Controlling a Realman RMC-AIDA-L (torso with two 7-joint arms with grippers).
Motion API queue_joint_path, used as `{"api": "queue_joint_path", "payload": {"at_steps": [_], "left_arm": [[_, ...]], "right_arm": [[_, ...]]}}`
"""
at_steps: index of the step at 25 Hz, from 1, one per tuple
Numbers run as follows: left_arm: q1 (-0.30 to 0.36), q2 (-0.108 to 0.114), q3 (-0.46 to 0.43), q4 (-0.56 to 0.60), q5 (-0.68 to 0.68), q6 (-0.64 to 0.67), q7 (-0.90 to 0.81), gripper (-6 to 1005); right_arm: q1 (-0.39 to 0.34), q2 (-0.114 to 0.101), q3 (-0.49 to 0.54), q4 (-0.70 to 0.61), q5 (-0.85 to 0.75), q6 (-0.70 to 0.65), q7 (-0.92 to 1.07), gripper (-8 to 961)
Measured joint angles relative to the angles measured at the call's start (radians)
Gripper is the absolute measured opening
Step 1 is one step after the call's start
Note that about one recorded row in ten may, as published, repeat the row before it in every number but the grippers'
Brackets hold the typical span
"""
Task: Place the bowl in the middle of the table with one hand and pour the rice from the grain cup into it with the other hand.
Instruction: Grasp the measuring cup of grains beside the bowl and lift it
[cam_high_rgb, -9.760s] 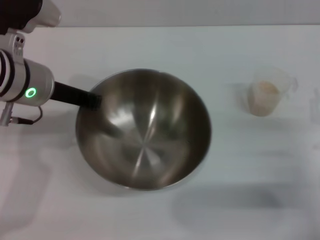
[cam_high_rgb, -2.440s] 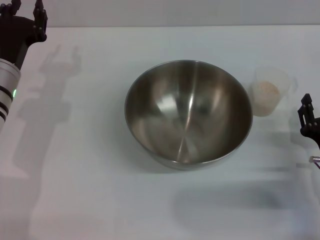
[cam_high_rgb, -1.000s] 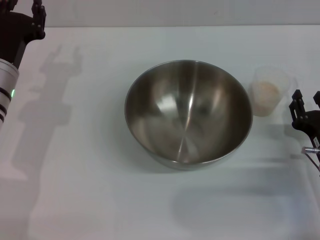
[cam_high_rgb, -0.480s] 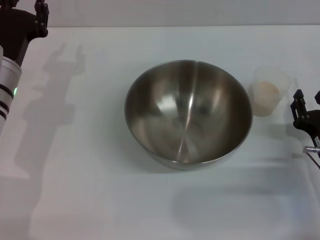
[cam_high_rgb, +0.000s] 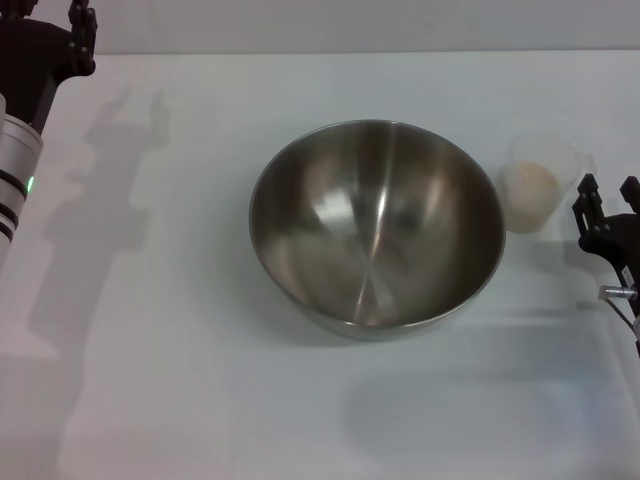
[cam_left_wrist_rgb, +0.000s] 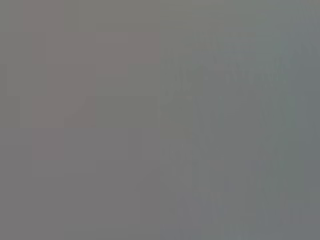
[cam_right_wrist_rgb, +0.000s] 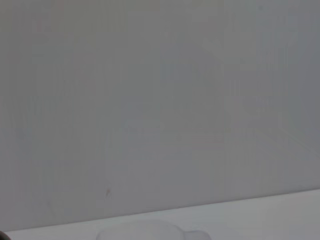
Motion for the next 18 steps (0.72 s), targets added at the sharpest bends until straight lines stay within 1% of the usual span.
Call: {"api": "queue_joint_path", "payload": {"at_steps": [18], "left_arm": [[-0.003,0.000,0.002,-0.008,0.000,0.018,0.000,450]], "right_arm": [[0.030,0.001,0.008,-0.021,0.004,0.028,0.000,472]]}}
